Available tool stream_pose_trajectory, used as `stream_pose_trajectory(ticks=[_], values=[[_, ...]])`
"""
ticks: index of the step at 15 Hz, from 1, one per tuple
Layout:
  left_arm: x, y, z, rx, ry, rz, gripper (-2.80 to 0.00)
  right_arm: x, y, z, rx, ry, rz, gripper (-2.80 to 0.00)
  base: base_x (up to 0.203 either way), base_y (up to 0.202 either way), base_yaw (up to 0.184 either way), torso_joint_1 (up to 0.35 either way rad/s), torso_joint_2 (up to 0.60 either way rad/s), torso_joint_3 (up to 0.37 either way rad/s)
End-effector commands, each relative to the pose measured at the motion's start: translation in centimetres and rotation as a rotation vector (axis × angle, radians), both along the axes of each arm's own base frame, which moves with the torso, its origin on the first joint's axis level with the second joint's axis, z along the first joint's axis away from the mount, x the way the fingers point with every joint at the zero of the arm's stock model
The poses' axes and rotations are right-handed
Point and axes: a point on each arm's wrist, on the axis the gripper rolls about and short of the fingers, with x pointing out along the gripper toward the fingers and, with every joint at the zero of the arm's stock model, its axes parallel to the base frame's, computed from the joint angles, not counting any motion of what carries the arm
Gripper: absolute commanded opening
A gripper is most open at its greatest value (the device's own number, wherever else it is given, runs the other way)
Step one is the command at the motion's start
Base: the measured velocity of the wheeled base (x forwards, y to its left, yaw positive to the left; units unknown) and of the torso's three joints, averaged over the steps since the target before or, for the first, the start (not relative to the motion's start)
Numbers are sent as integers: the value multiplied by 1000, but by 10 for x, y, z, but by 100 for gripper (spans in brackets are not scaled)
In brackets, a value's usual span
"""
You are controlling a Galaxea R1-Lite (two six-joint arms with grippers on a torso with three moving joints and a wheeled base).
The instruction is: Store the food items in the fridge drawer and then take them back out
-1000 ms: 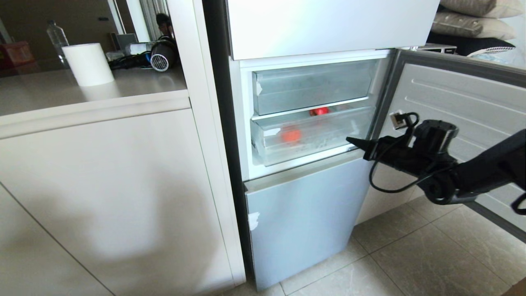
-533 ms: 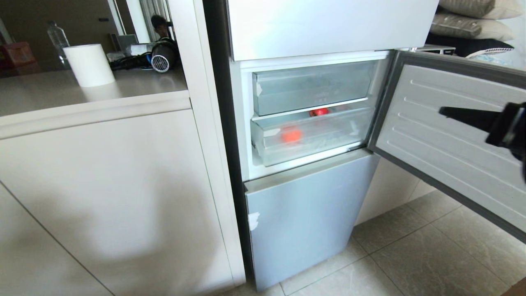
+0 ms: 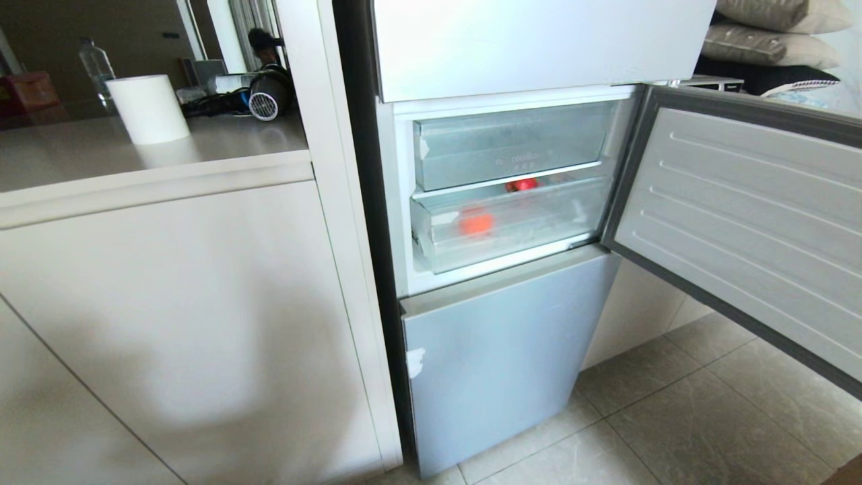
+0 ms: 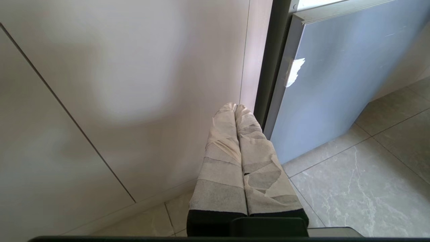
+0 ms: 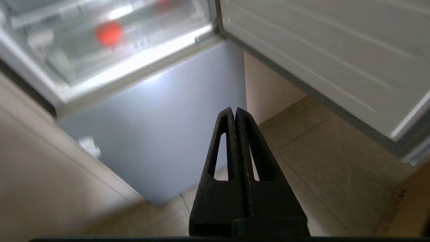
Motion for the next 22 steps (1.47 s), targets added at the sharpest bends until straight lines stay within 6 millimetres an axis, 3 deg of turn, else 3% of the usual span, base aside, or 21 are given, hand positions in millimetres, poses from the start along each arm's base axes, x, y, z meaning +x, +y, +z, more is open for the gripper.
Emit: stream_pose_trajectory(ticks=[1, 4, 6, 10, 22], values=[[0, 0, 0, 0, 0, 2, -280, -41, 3, -38, -77, -45, 16, -280, 0, 0, 0, 0, 0, 0], [0, 0, 0, 0, 1, 2, -280, -43, 3, -123, -212, 156, 64, -280, 0, 0, 0, 0, 0, 0], [0, 0, 0, 0, 2, 2, -280, -48, 4, -163, -249, 192, 136, -280, 0, 0, 0, 0, 0, 0], [0, 0, 0, 0, -1, 1, -280, -62, 4, -171, -263, -16, 155, -280, 0, 0, 0, 0, 0, 0], [0, 0, 0, 0, 0, 1, -280, -60, 3, -170, -201, -30, 133, -280, 0, 0, 0, 0, 0, 0]])
